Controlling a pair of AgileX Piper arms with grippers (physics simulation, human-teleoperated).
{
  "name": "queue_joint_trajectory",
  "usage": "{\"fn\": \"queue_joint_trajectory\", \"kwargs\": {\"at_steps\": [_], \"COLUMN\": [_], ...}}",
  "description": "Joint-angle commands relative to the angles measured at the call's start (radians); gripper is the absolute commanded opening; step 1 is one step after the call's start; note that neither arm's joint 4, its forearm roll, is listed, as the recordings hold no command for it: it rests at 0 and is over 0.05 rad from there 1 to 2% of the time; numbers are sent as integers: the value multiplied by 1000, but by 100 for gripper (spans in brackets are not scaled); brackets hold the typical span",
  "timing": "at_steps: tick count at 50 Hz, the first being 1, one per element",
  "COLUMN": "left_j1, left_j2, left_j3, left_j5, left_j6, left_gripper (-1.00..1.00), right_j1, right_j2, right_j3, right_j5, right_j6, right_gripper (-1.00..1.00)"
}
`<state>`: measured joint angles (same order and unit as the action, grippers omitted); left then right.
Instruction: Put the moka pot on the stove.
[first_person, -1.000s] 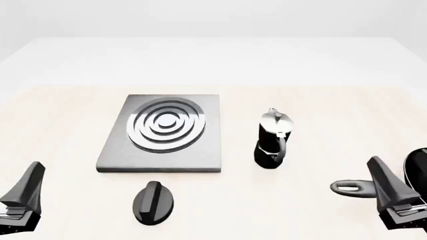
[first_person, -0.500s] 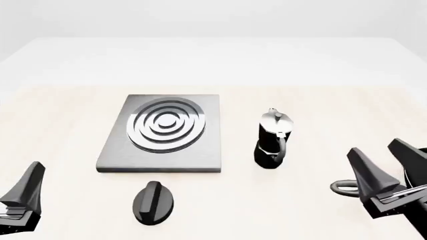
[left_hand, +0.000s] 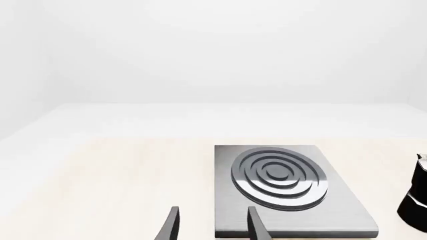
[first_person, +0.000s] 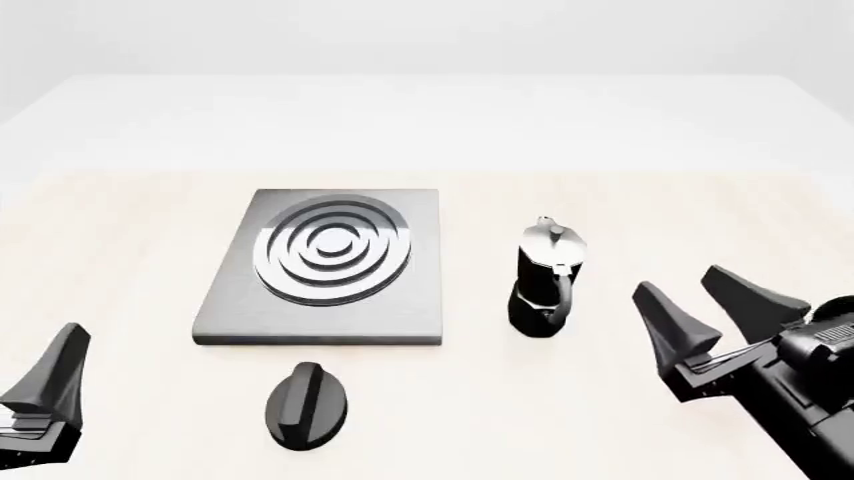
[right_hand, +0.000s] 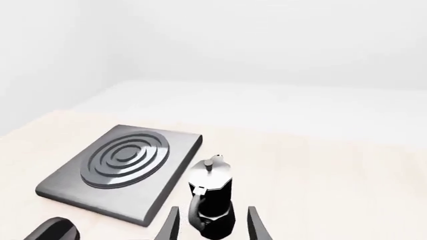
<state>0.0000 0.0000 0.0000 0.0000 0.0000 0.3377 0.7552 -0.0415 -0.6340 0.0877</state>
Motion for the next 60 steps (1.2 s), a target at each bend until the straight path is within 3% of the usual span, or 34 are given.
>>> {"fn": "queue_joint_trajectory", "kwargs": {"at_steps": [1,27,42,60], "left_j1": [0,0,0,0], "left_j2": [0,0,0,0], "left_j3": [0,0,0,0], "left_j5": [0,0,0,0], "left_j6": [0,0,0,0], "left_gripper": [100,100,100,100], "right_j1": [31,52,60,65], "right_j2": [199,519,627,805], "right_j3": [5,-27,-65,-85], "right_j5": [-176,-409,-450,-575], "right_j6": [22,20,27,65], "right_gripper": [100,100,100,100]}}
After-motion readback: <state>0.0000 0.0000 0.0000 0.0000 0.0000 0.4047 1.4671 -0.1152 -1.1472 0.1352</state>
